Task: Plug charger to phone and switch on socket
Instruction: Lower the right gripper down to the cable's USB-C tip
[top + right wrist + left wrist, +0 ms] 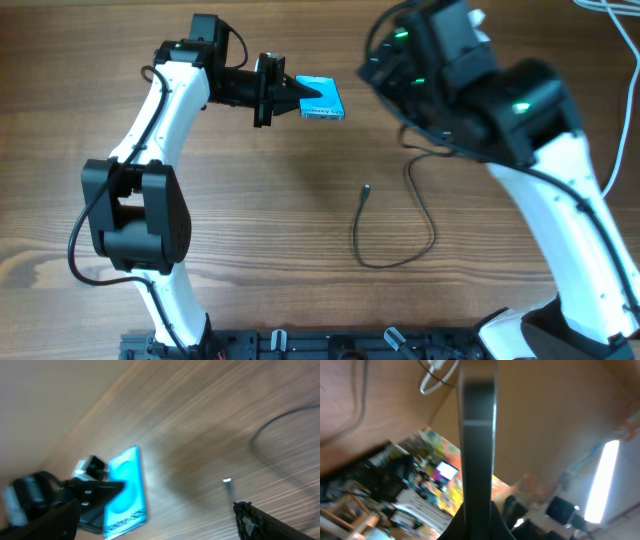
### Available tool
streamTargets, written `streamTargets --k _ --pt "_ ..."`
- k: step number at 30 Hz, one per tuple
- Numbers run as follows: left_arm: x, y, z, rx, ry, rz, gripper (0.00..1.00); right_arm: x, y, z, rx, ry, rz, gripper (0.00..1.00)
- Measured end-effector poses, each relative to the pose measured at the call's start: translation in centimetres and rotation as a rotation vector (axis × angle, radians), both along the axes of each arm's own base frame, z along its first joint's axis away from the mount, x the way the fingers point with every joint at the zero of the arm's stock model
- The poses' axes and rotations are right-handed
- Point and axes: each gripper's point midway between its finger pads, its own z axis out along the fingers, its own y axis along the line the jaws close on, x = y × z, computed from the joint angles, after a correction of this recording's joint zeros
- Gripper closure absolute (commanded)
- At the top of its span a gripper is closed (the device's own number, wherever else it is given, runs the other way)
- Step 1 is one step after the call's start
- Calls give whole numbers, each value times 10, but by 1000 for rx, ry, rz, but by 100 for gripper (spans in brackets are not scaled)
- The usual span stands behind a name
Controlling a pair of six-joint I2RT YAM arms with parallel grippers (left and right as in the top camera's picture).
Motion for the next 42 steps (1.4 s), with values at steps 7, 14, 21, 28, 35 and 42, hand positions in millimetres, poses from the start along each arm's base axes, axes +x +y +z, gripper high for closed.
streamTargets --k 7,14,21,28,35,42 --pt "2 3 -14 68 -195 -23 96 10 -56 -31 -91 107 76 0" --pt "-1 23 20 169 -367 28 96 19 -79 -92 2 236 120 0" --pt "3 71 16 308 -319 134 96 12 -76 -142 32 323 148 0" --pt "5 75 8 364 -319 139 96 -3 -66 -187 85 401 181 0" --pt "5 78 3 394 -315 141 96 -10 -34 -193 65 386 284 0" --pt "5 88 -9 480 -295 150 96 -15 -37 -218 52 402 277 0"
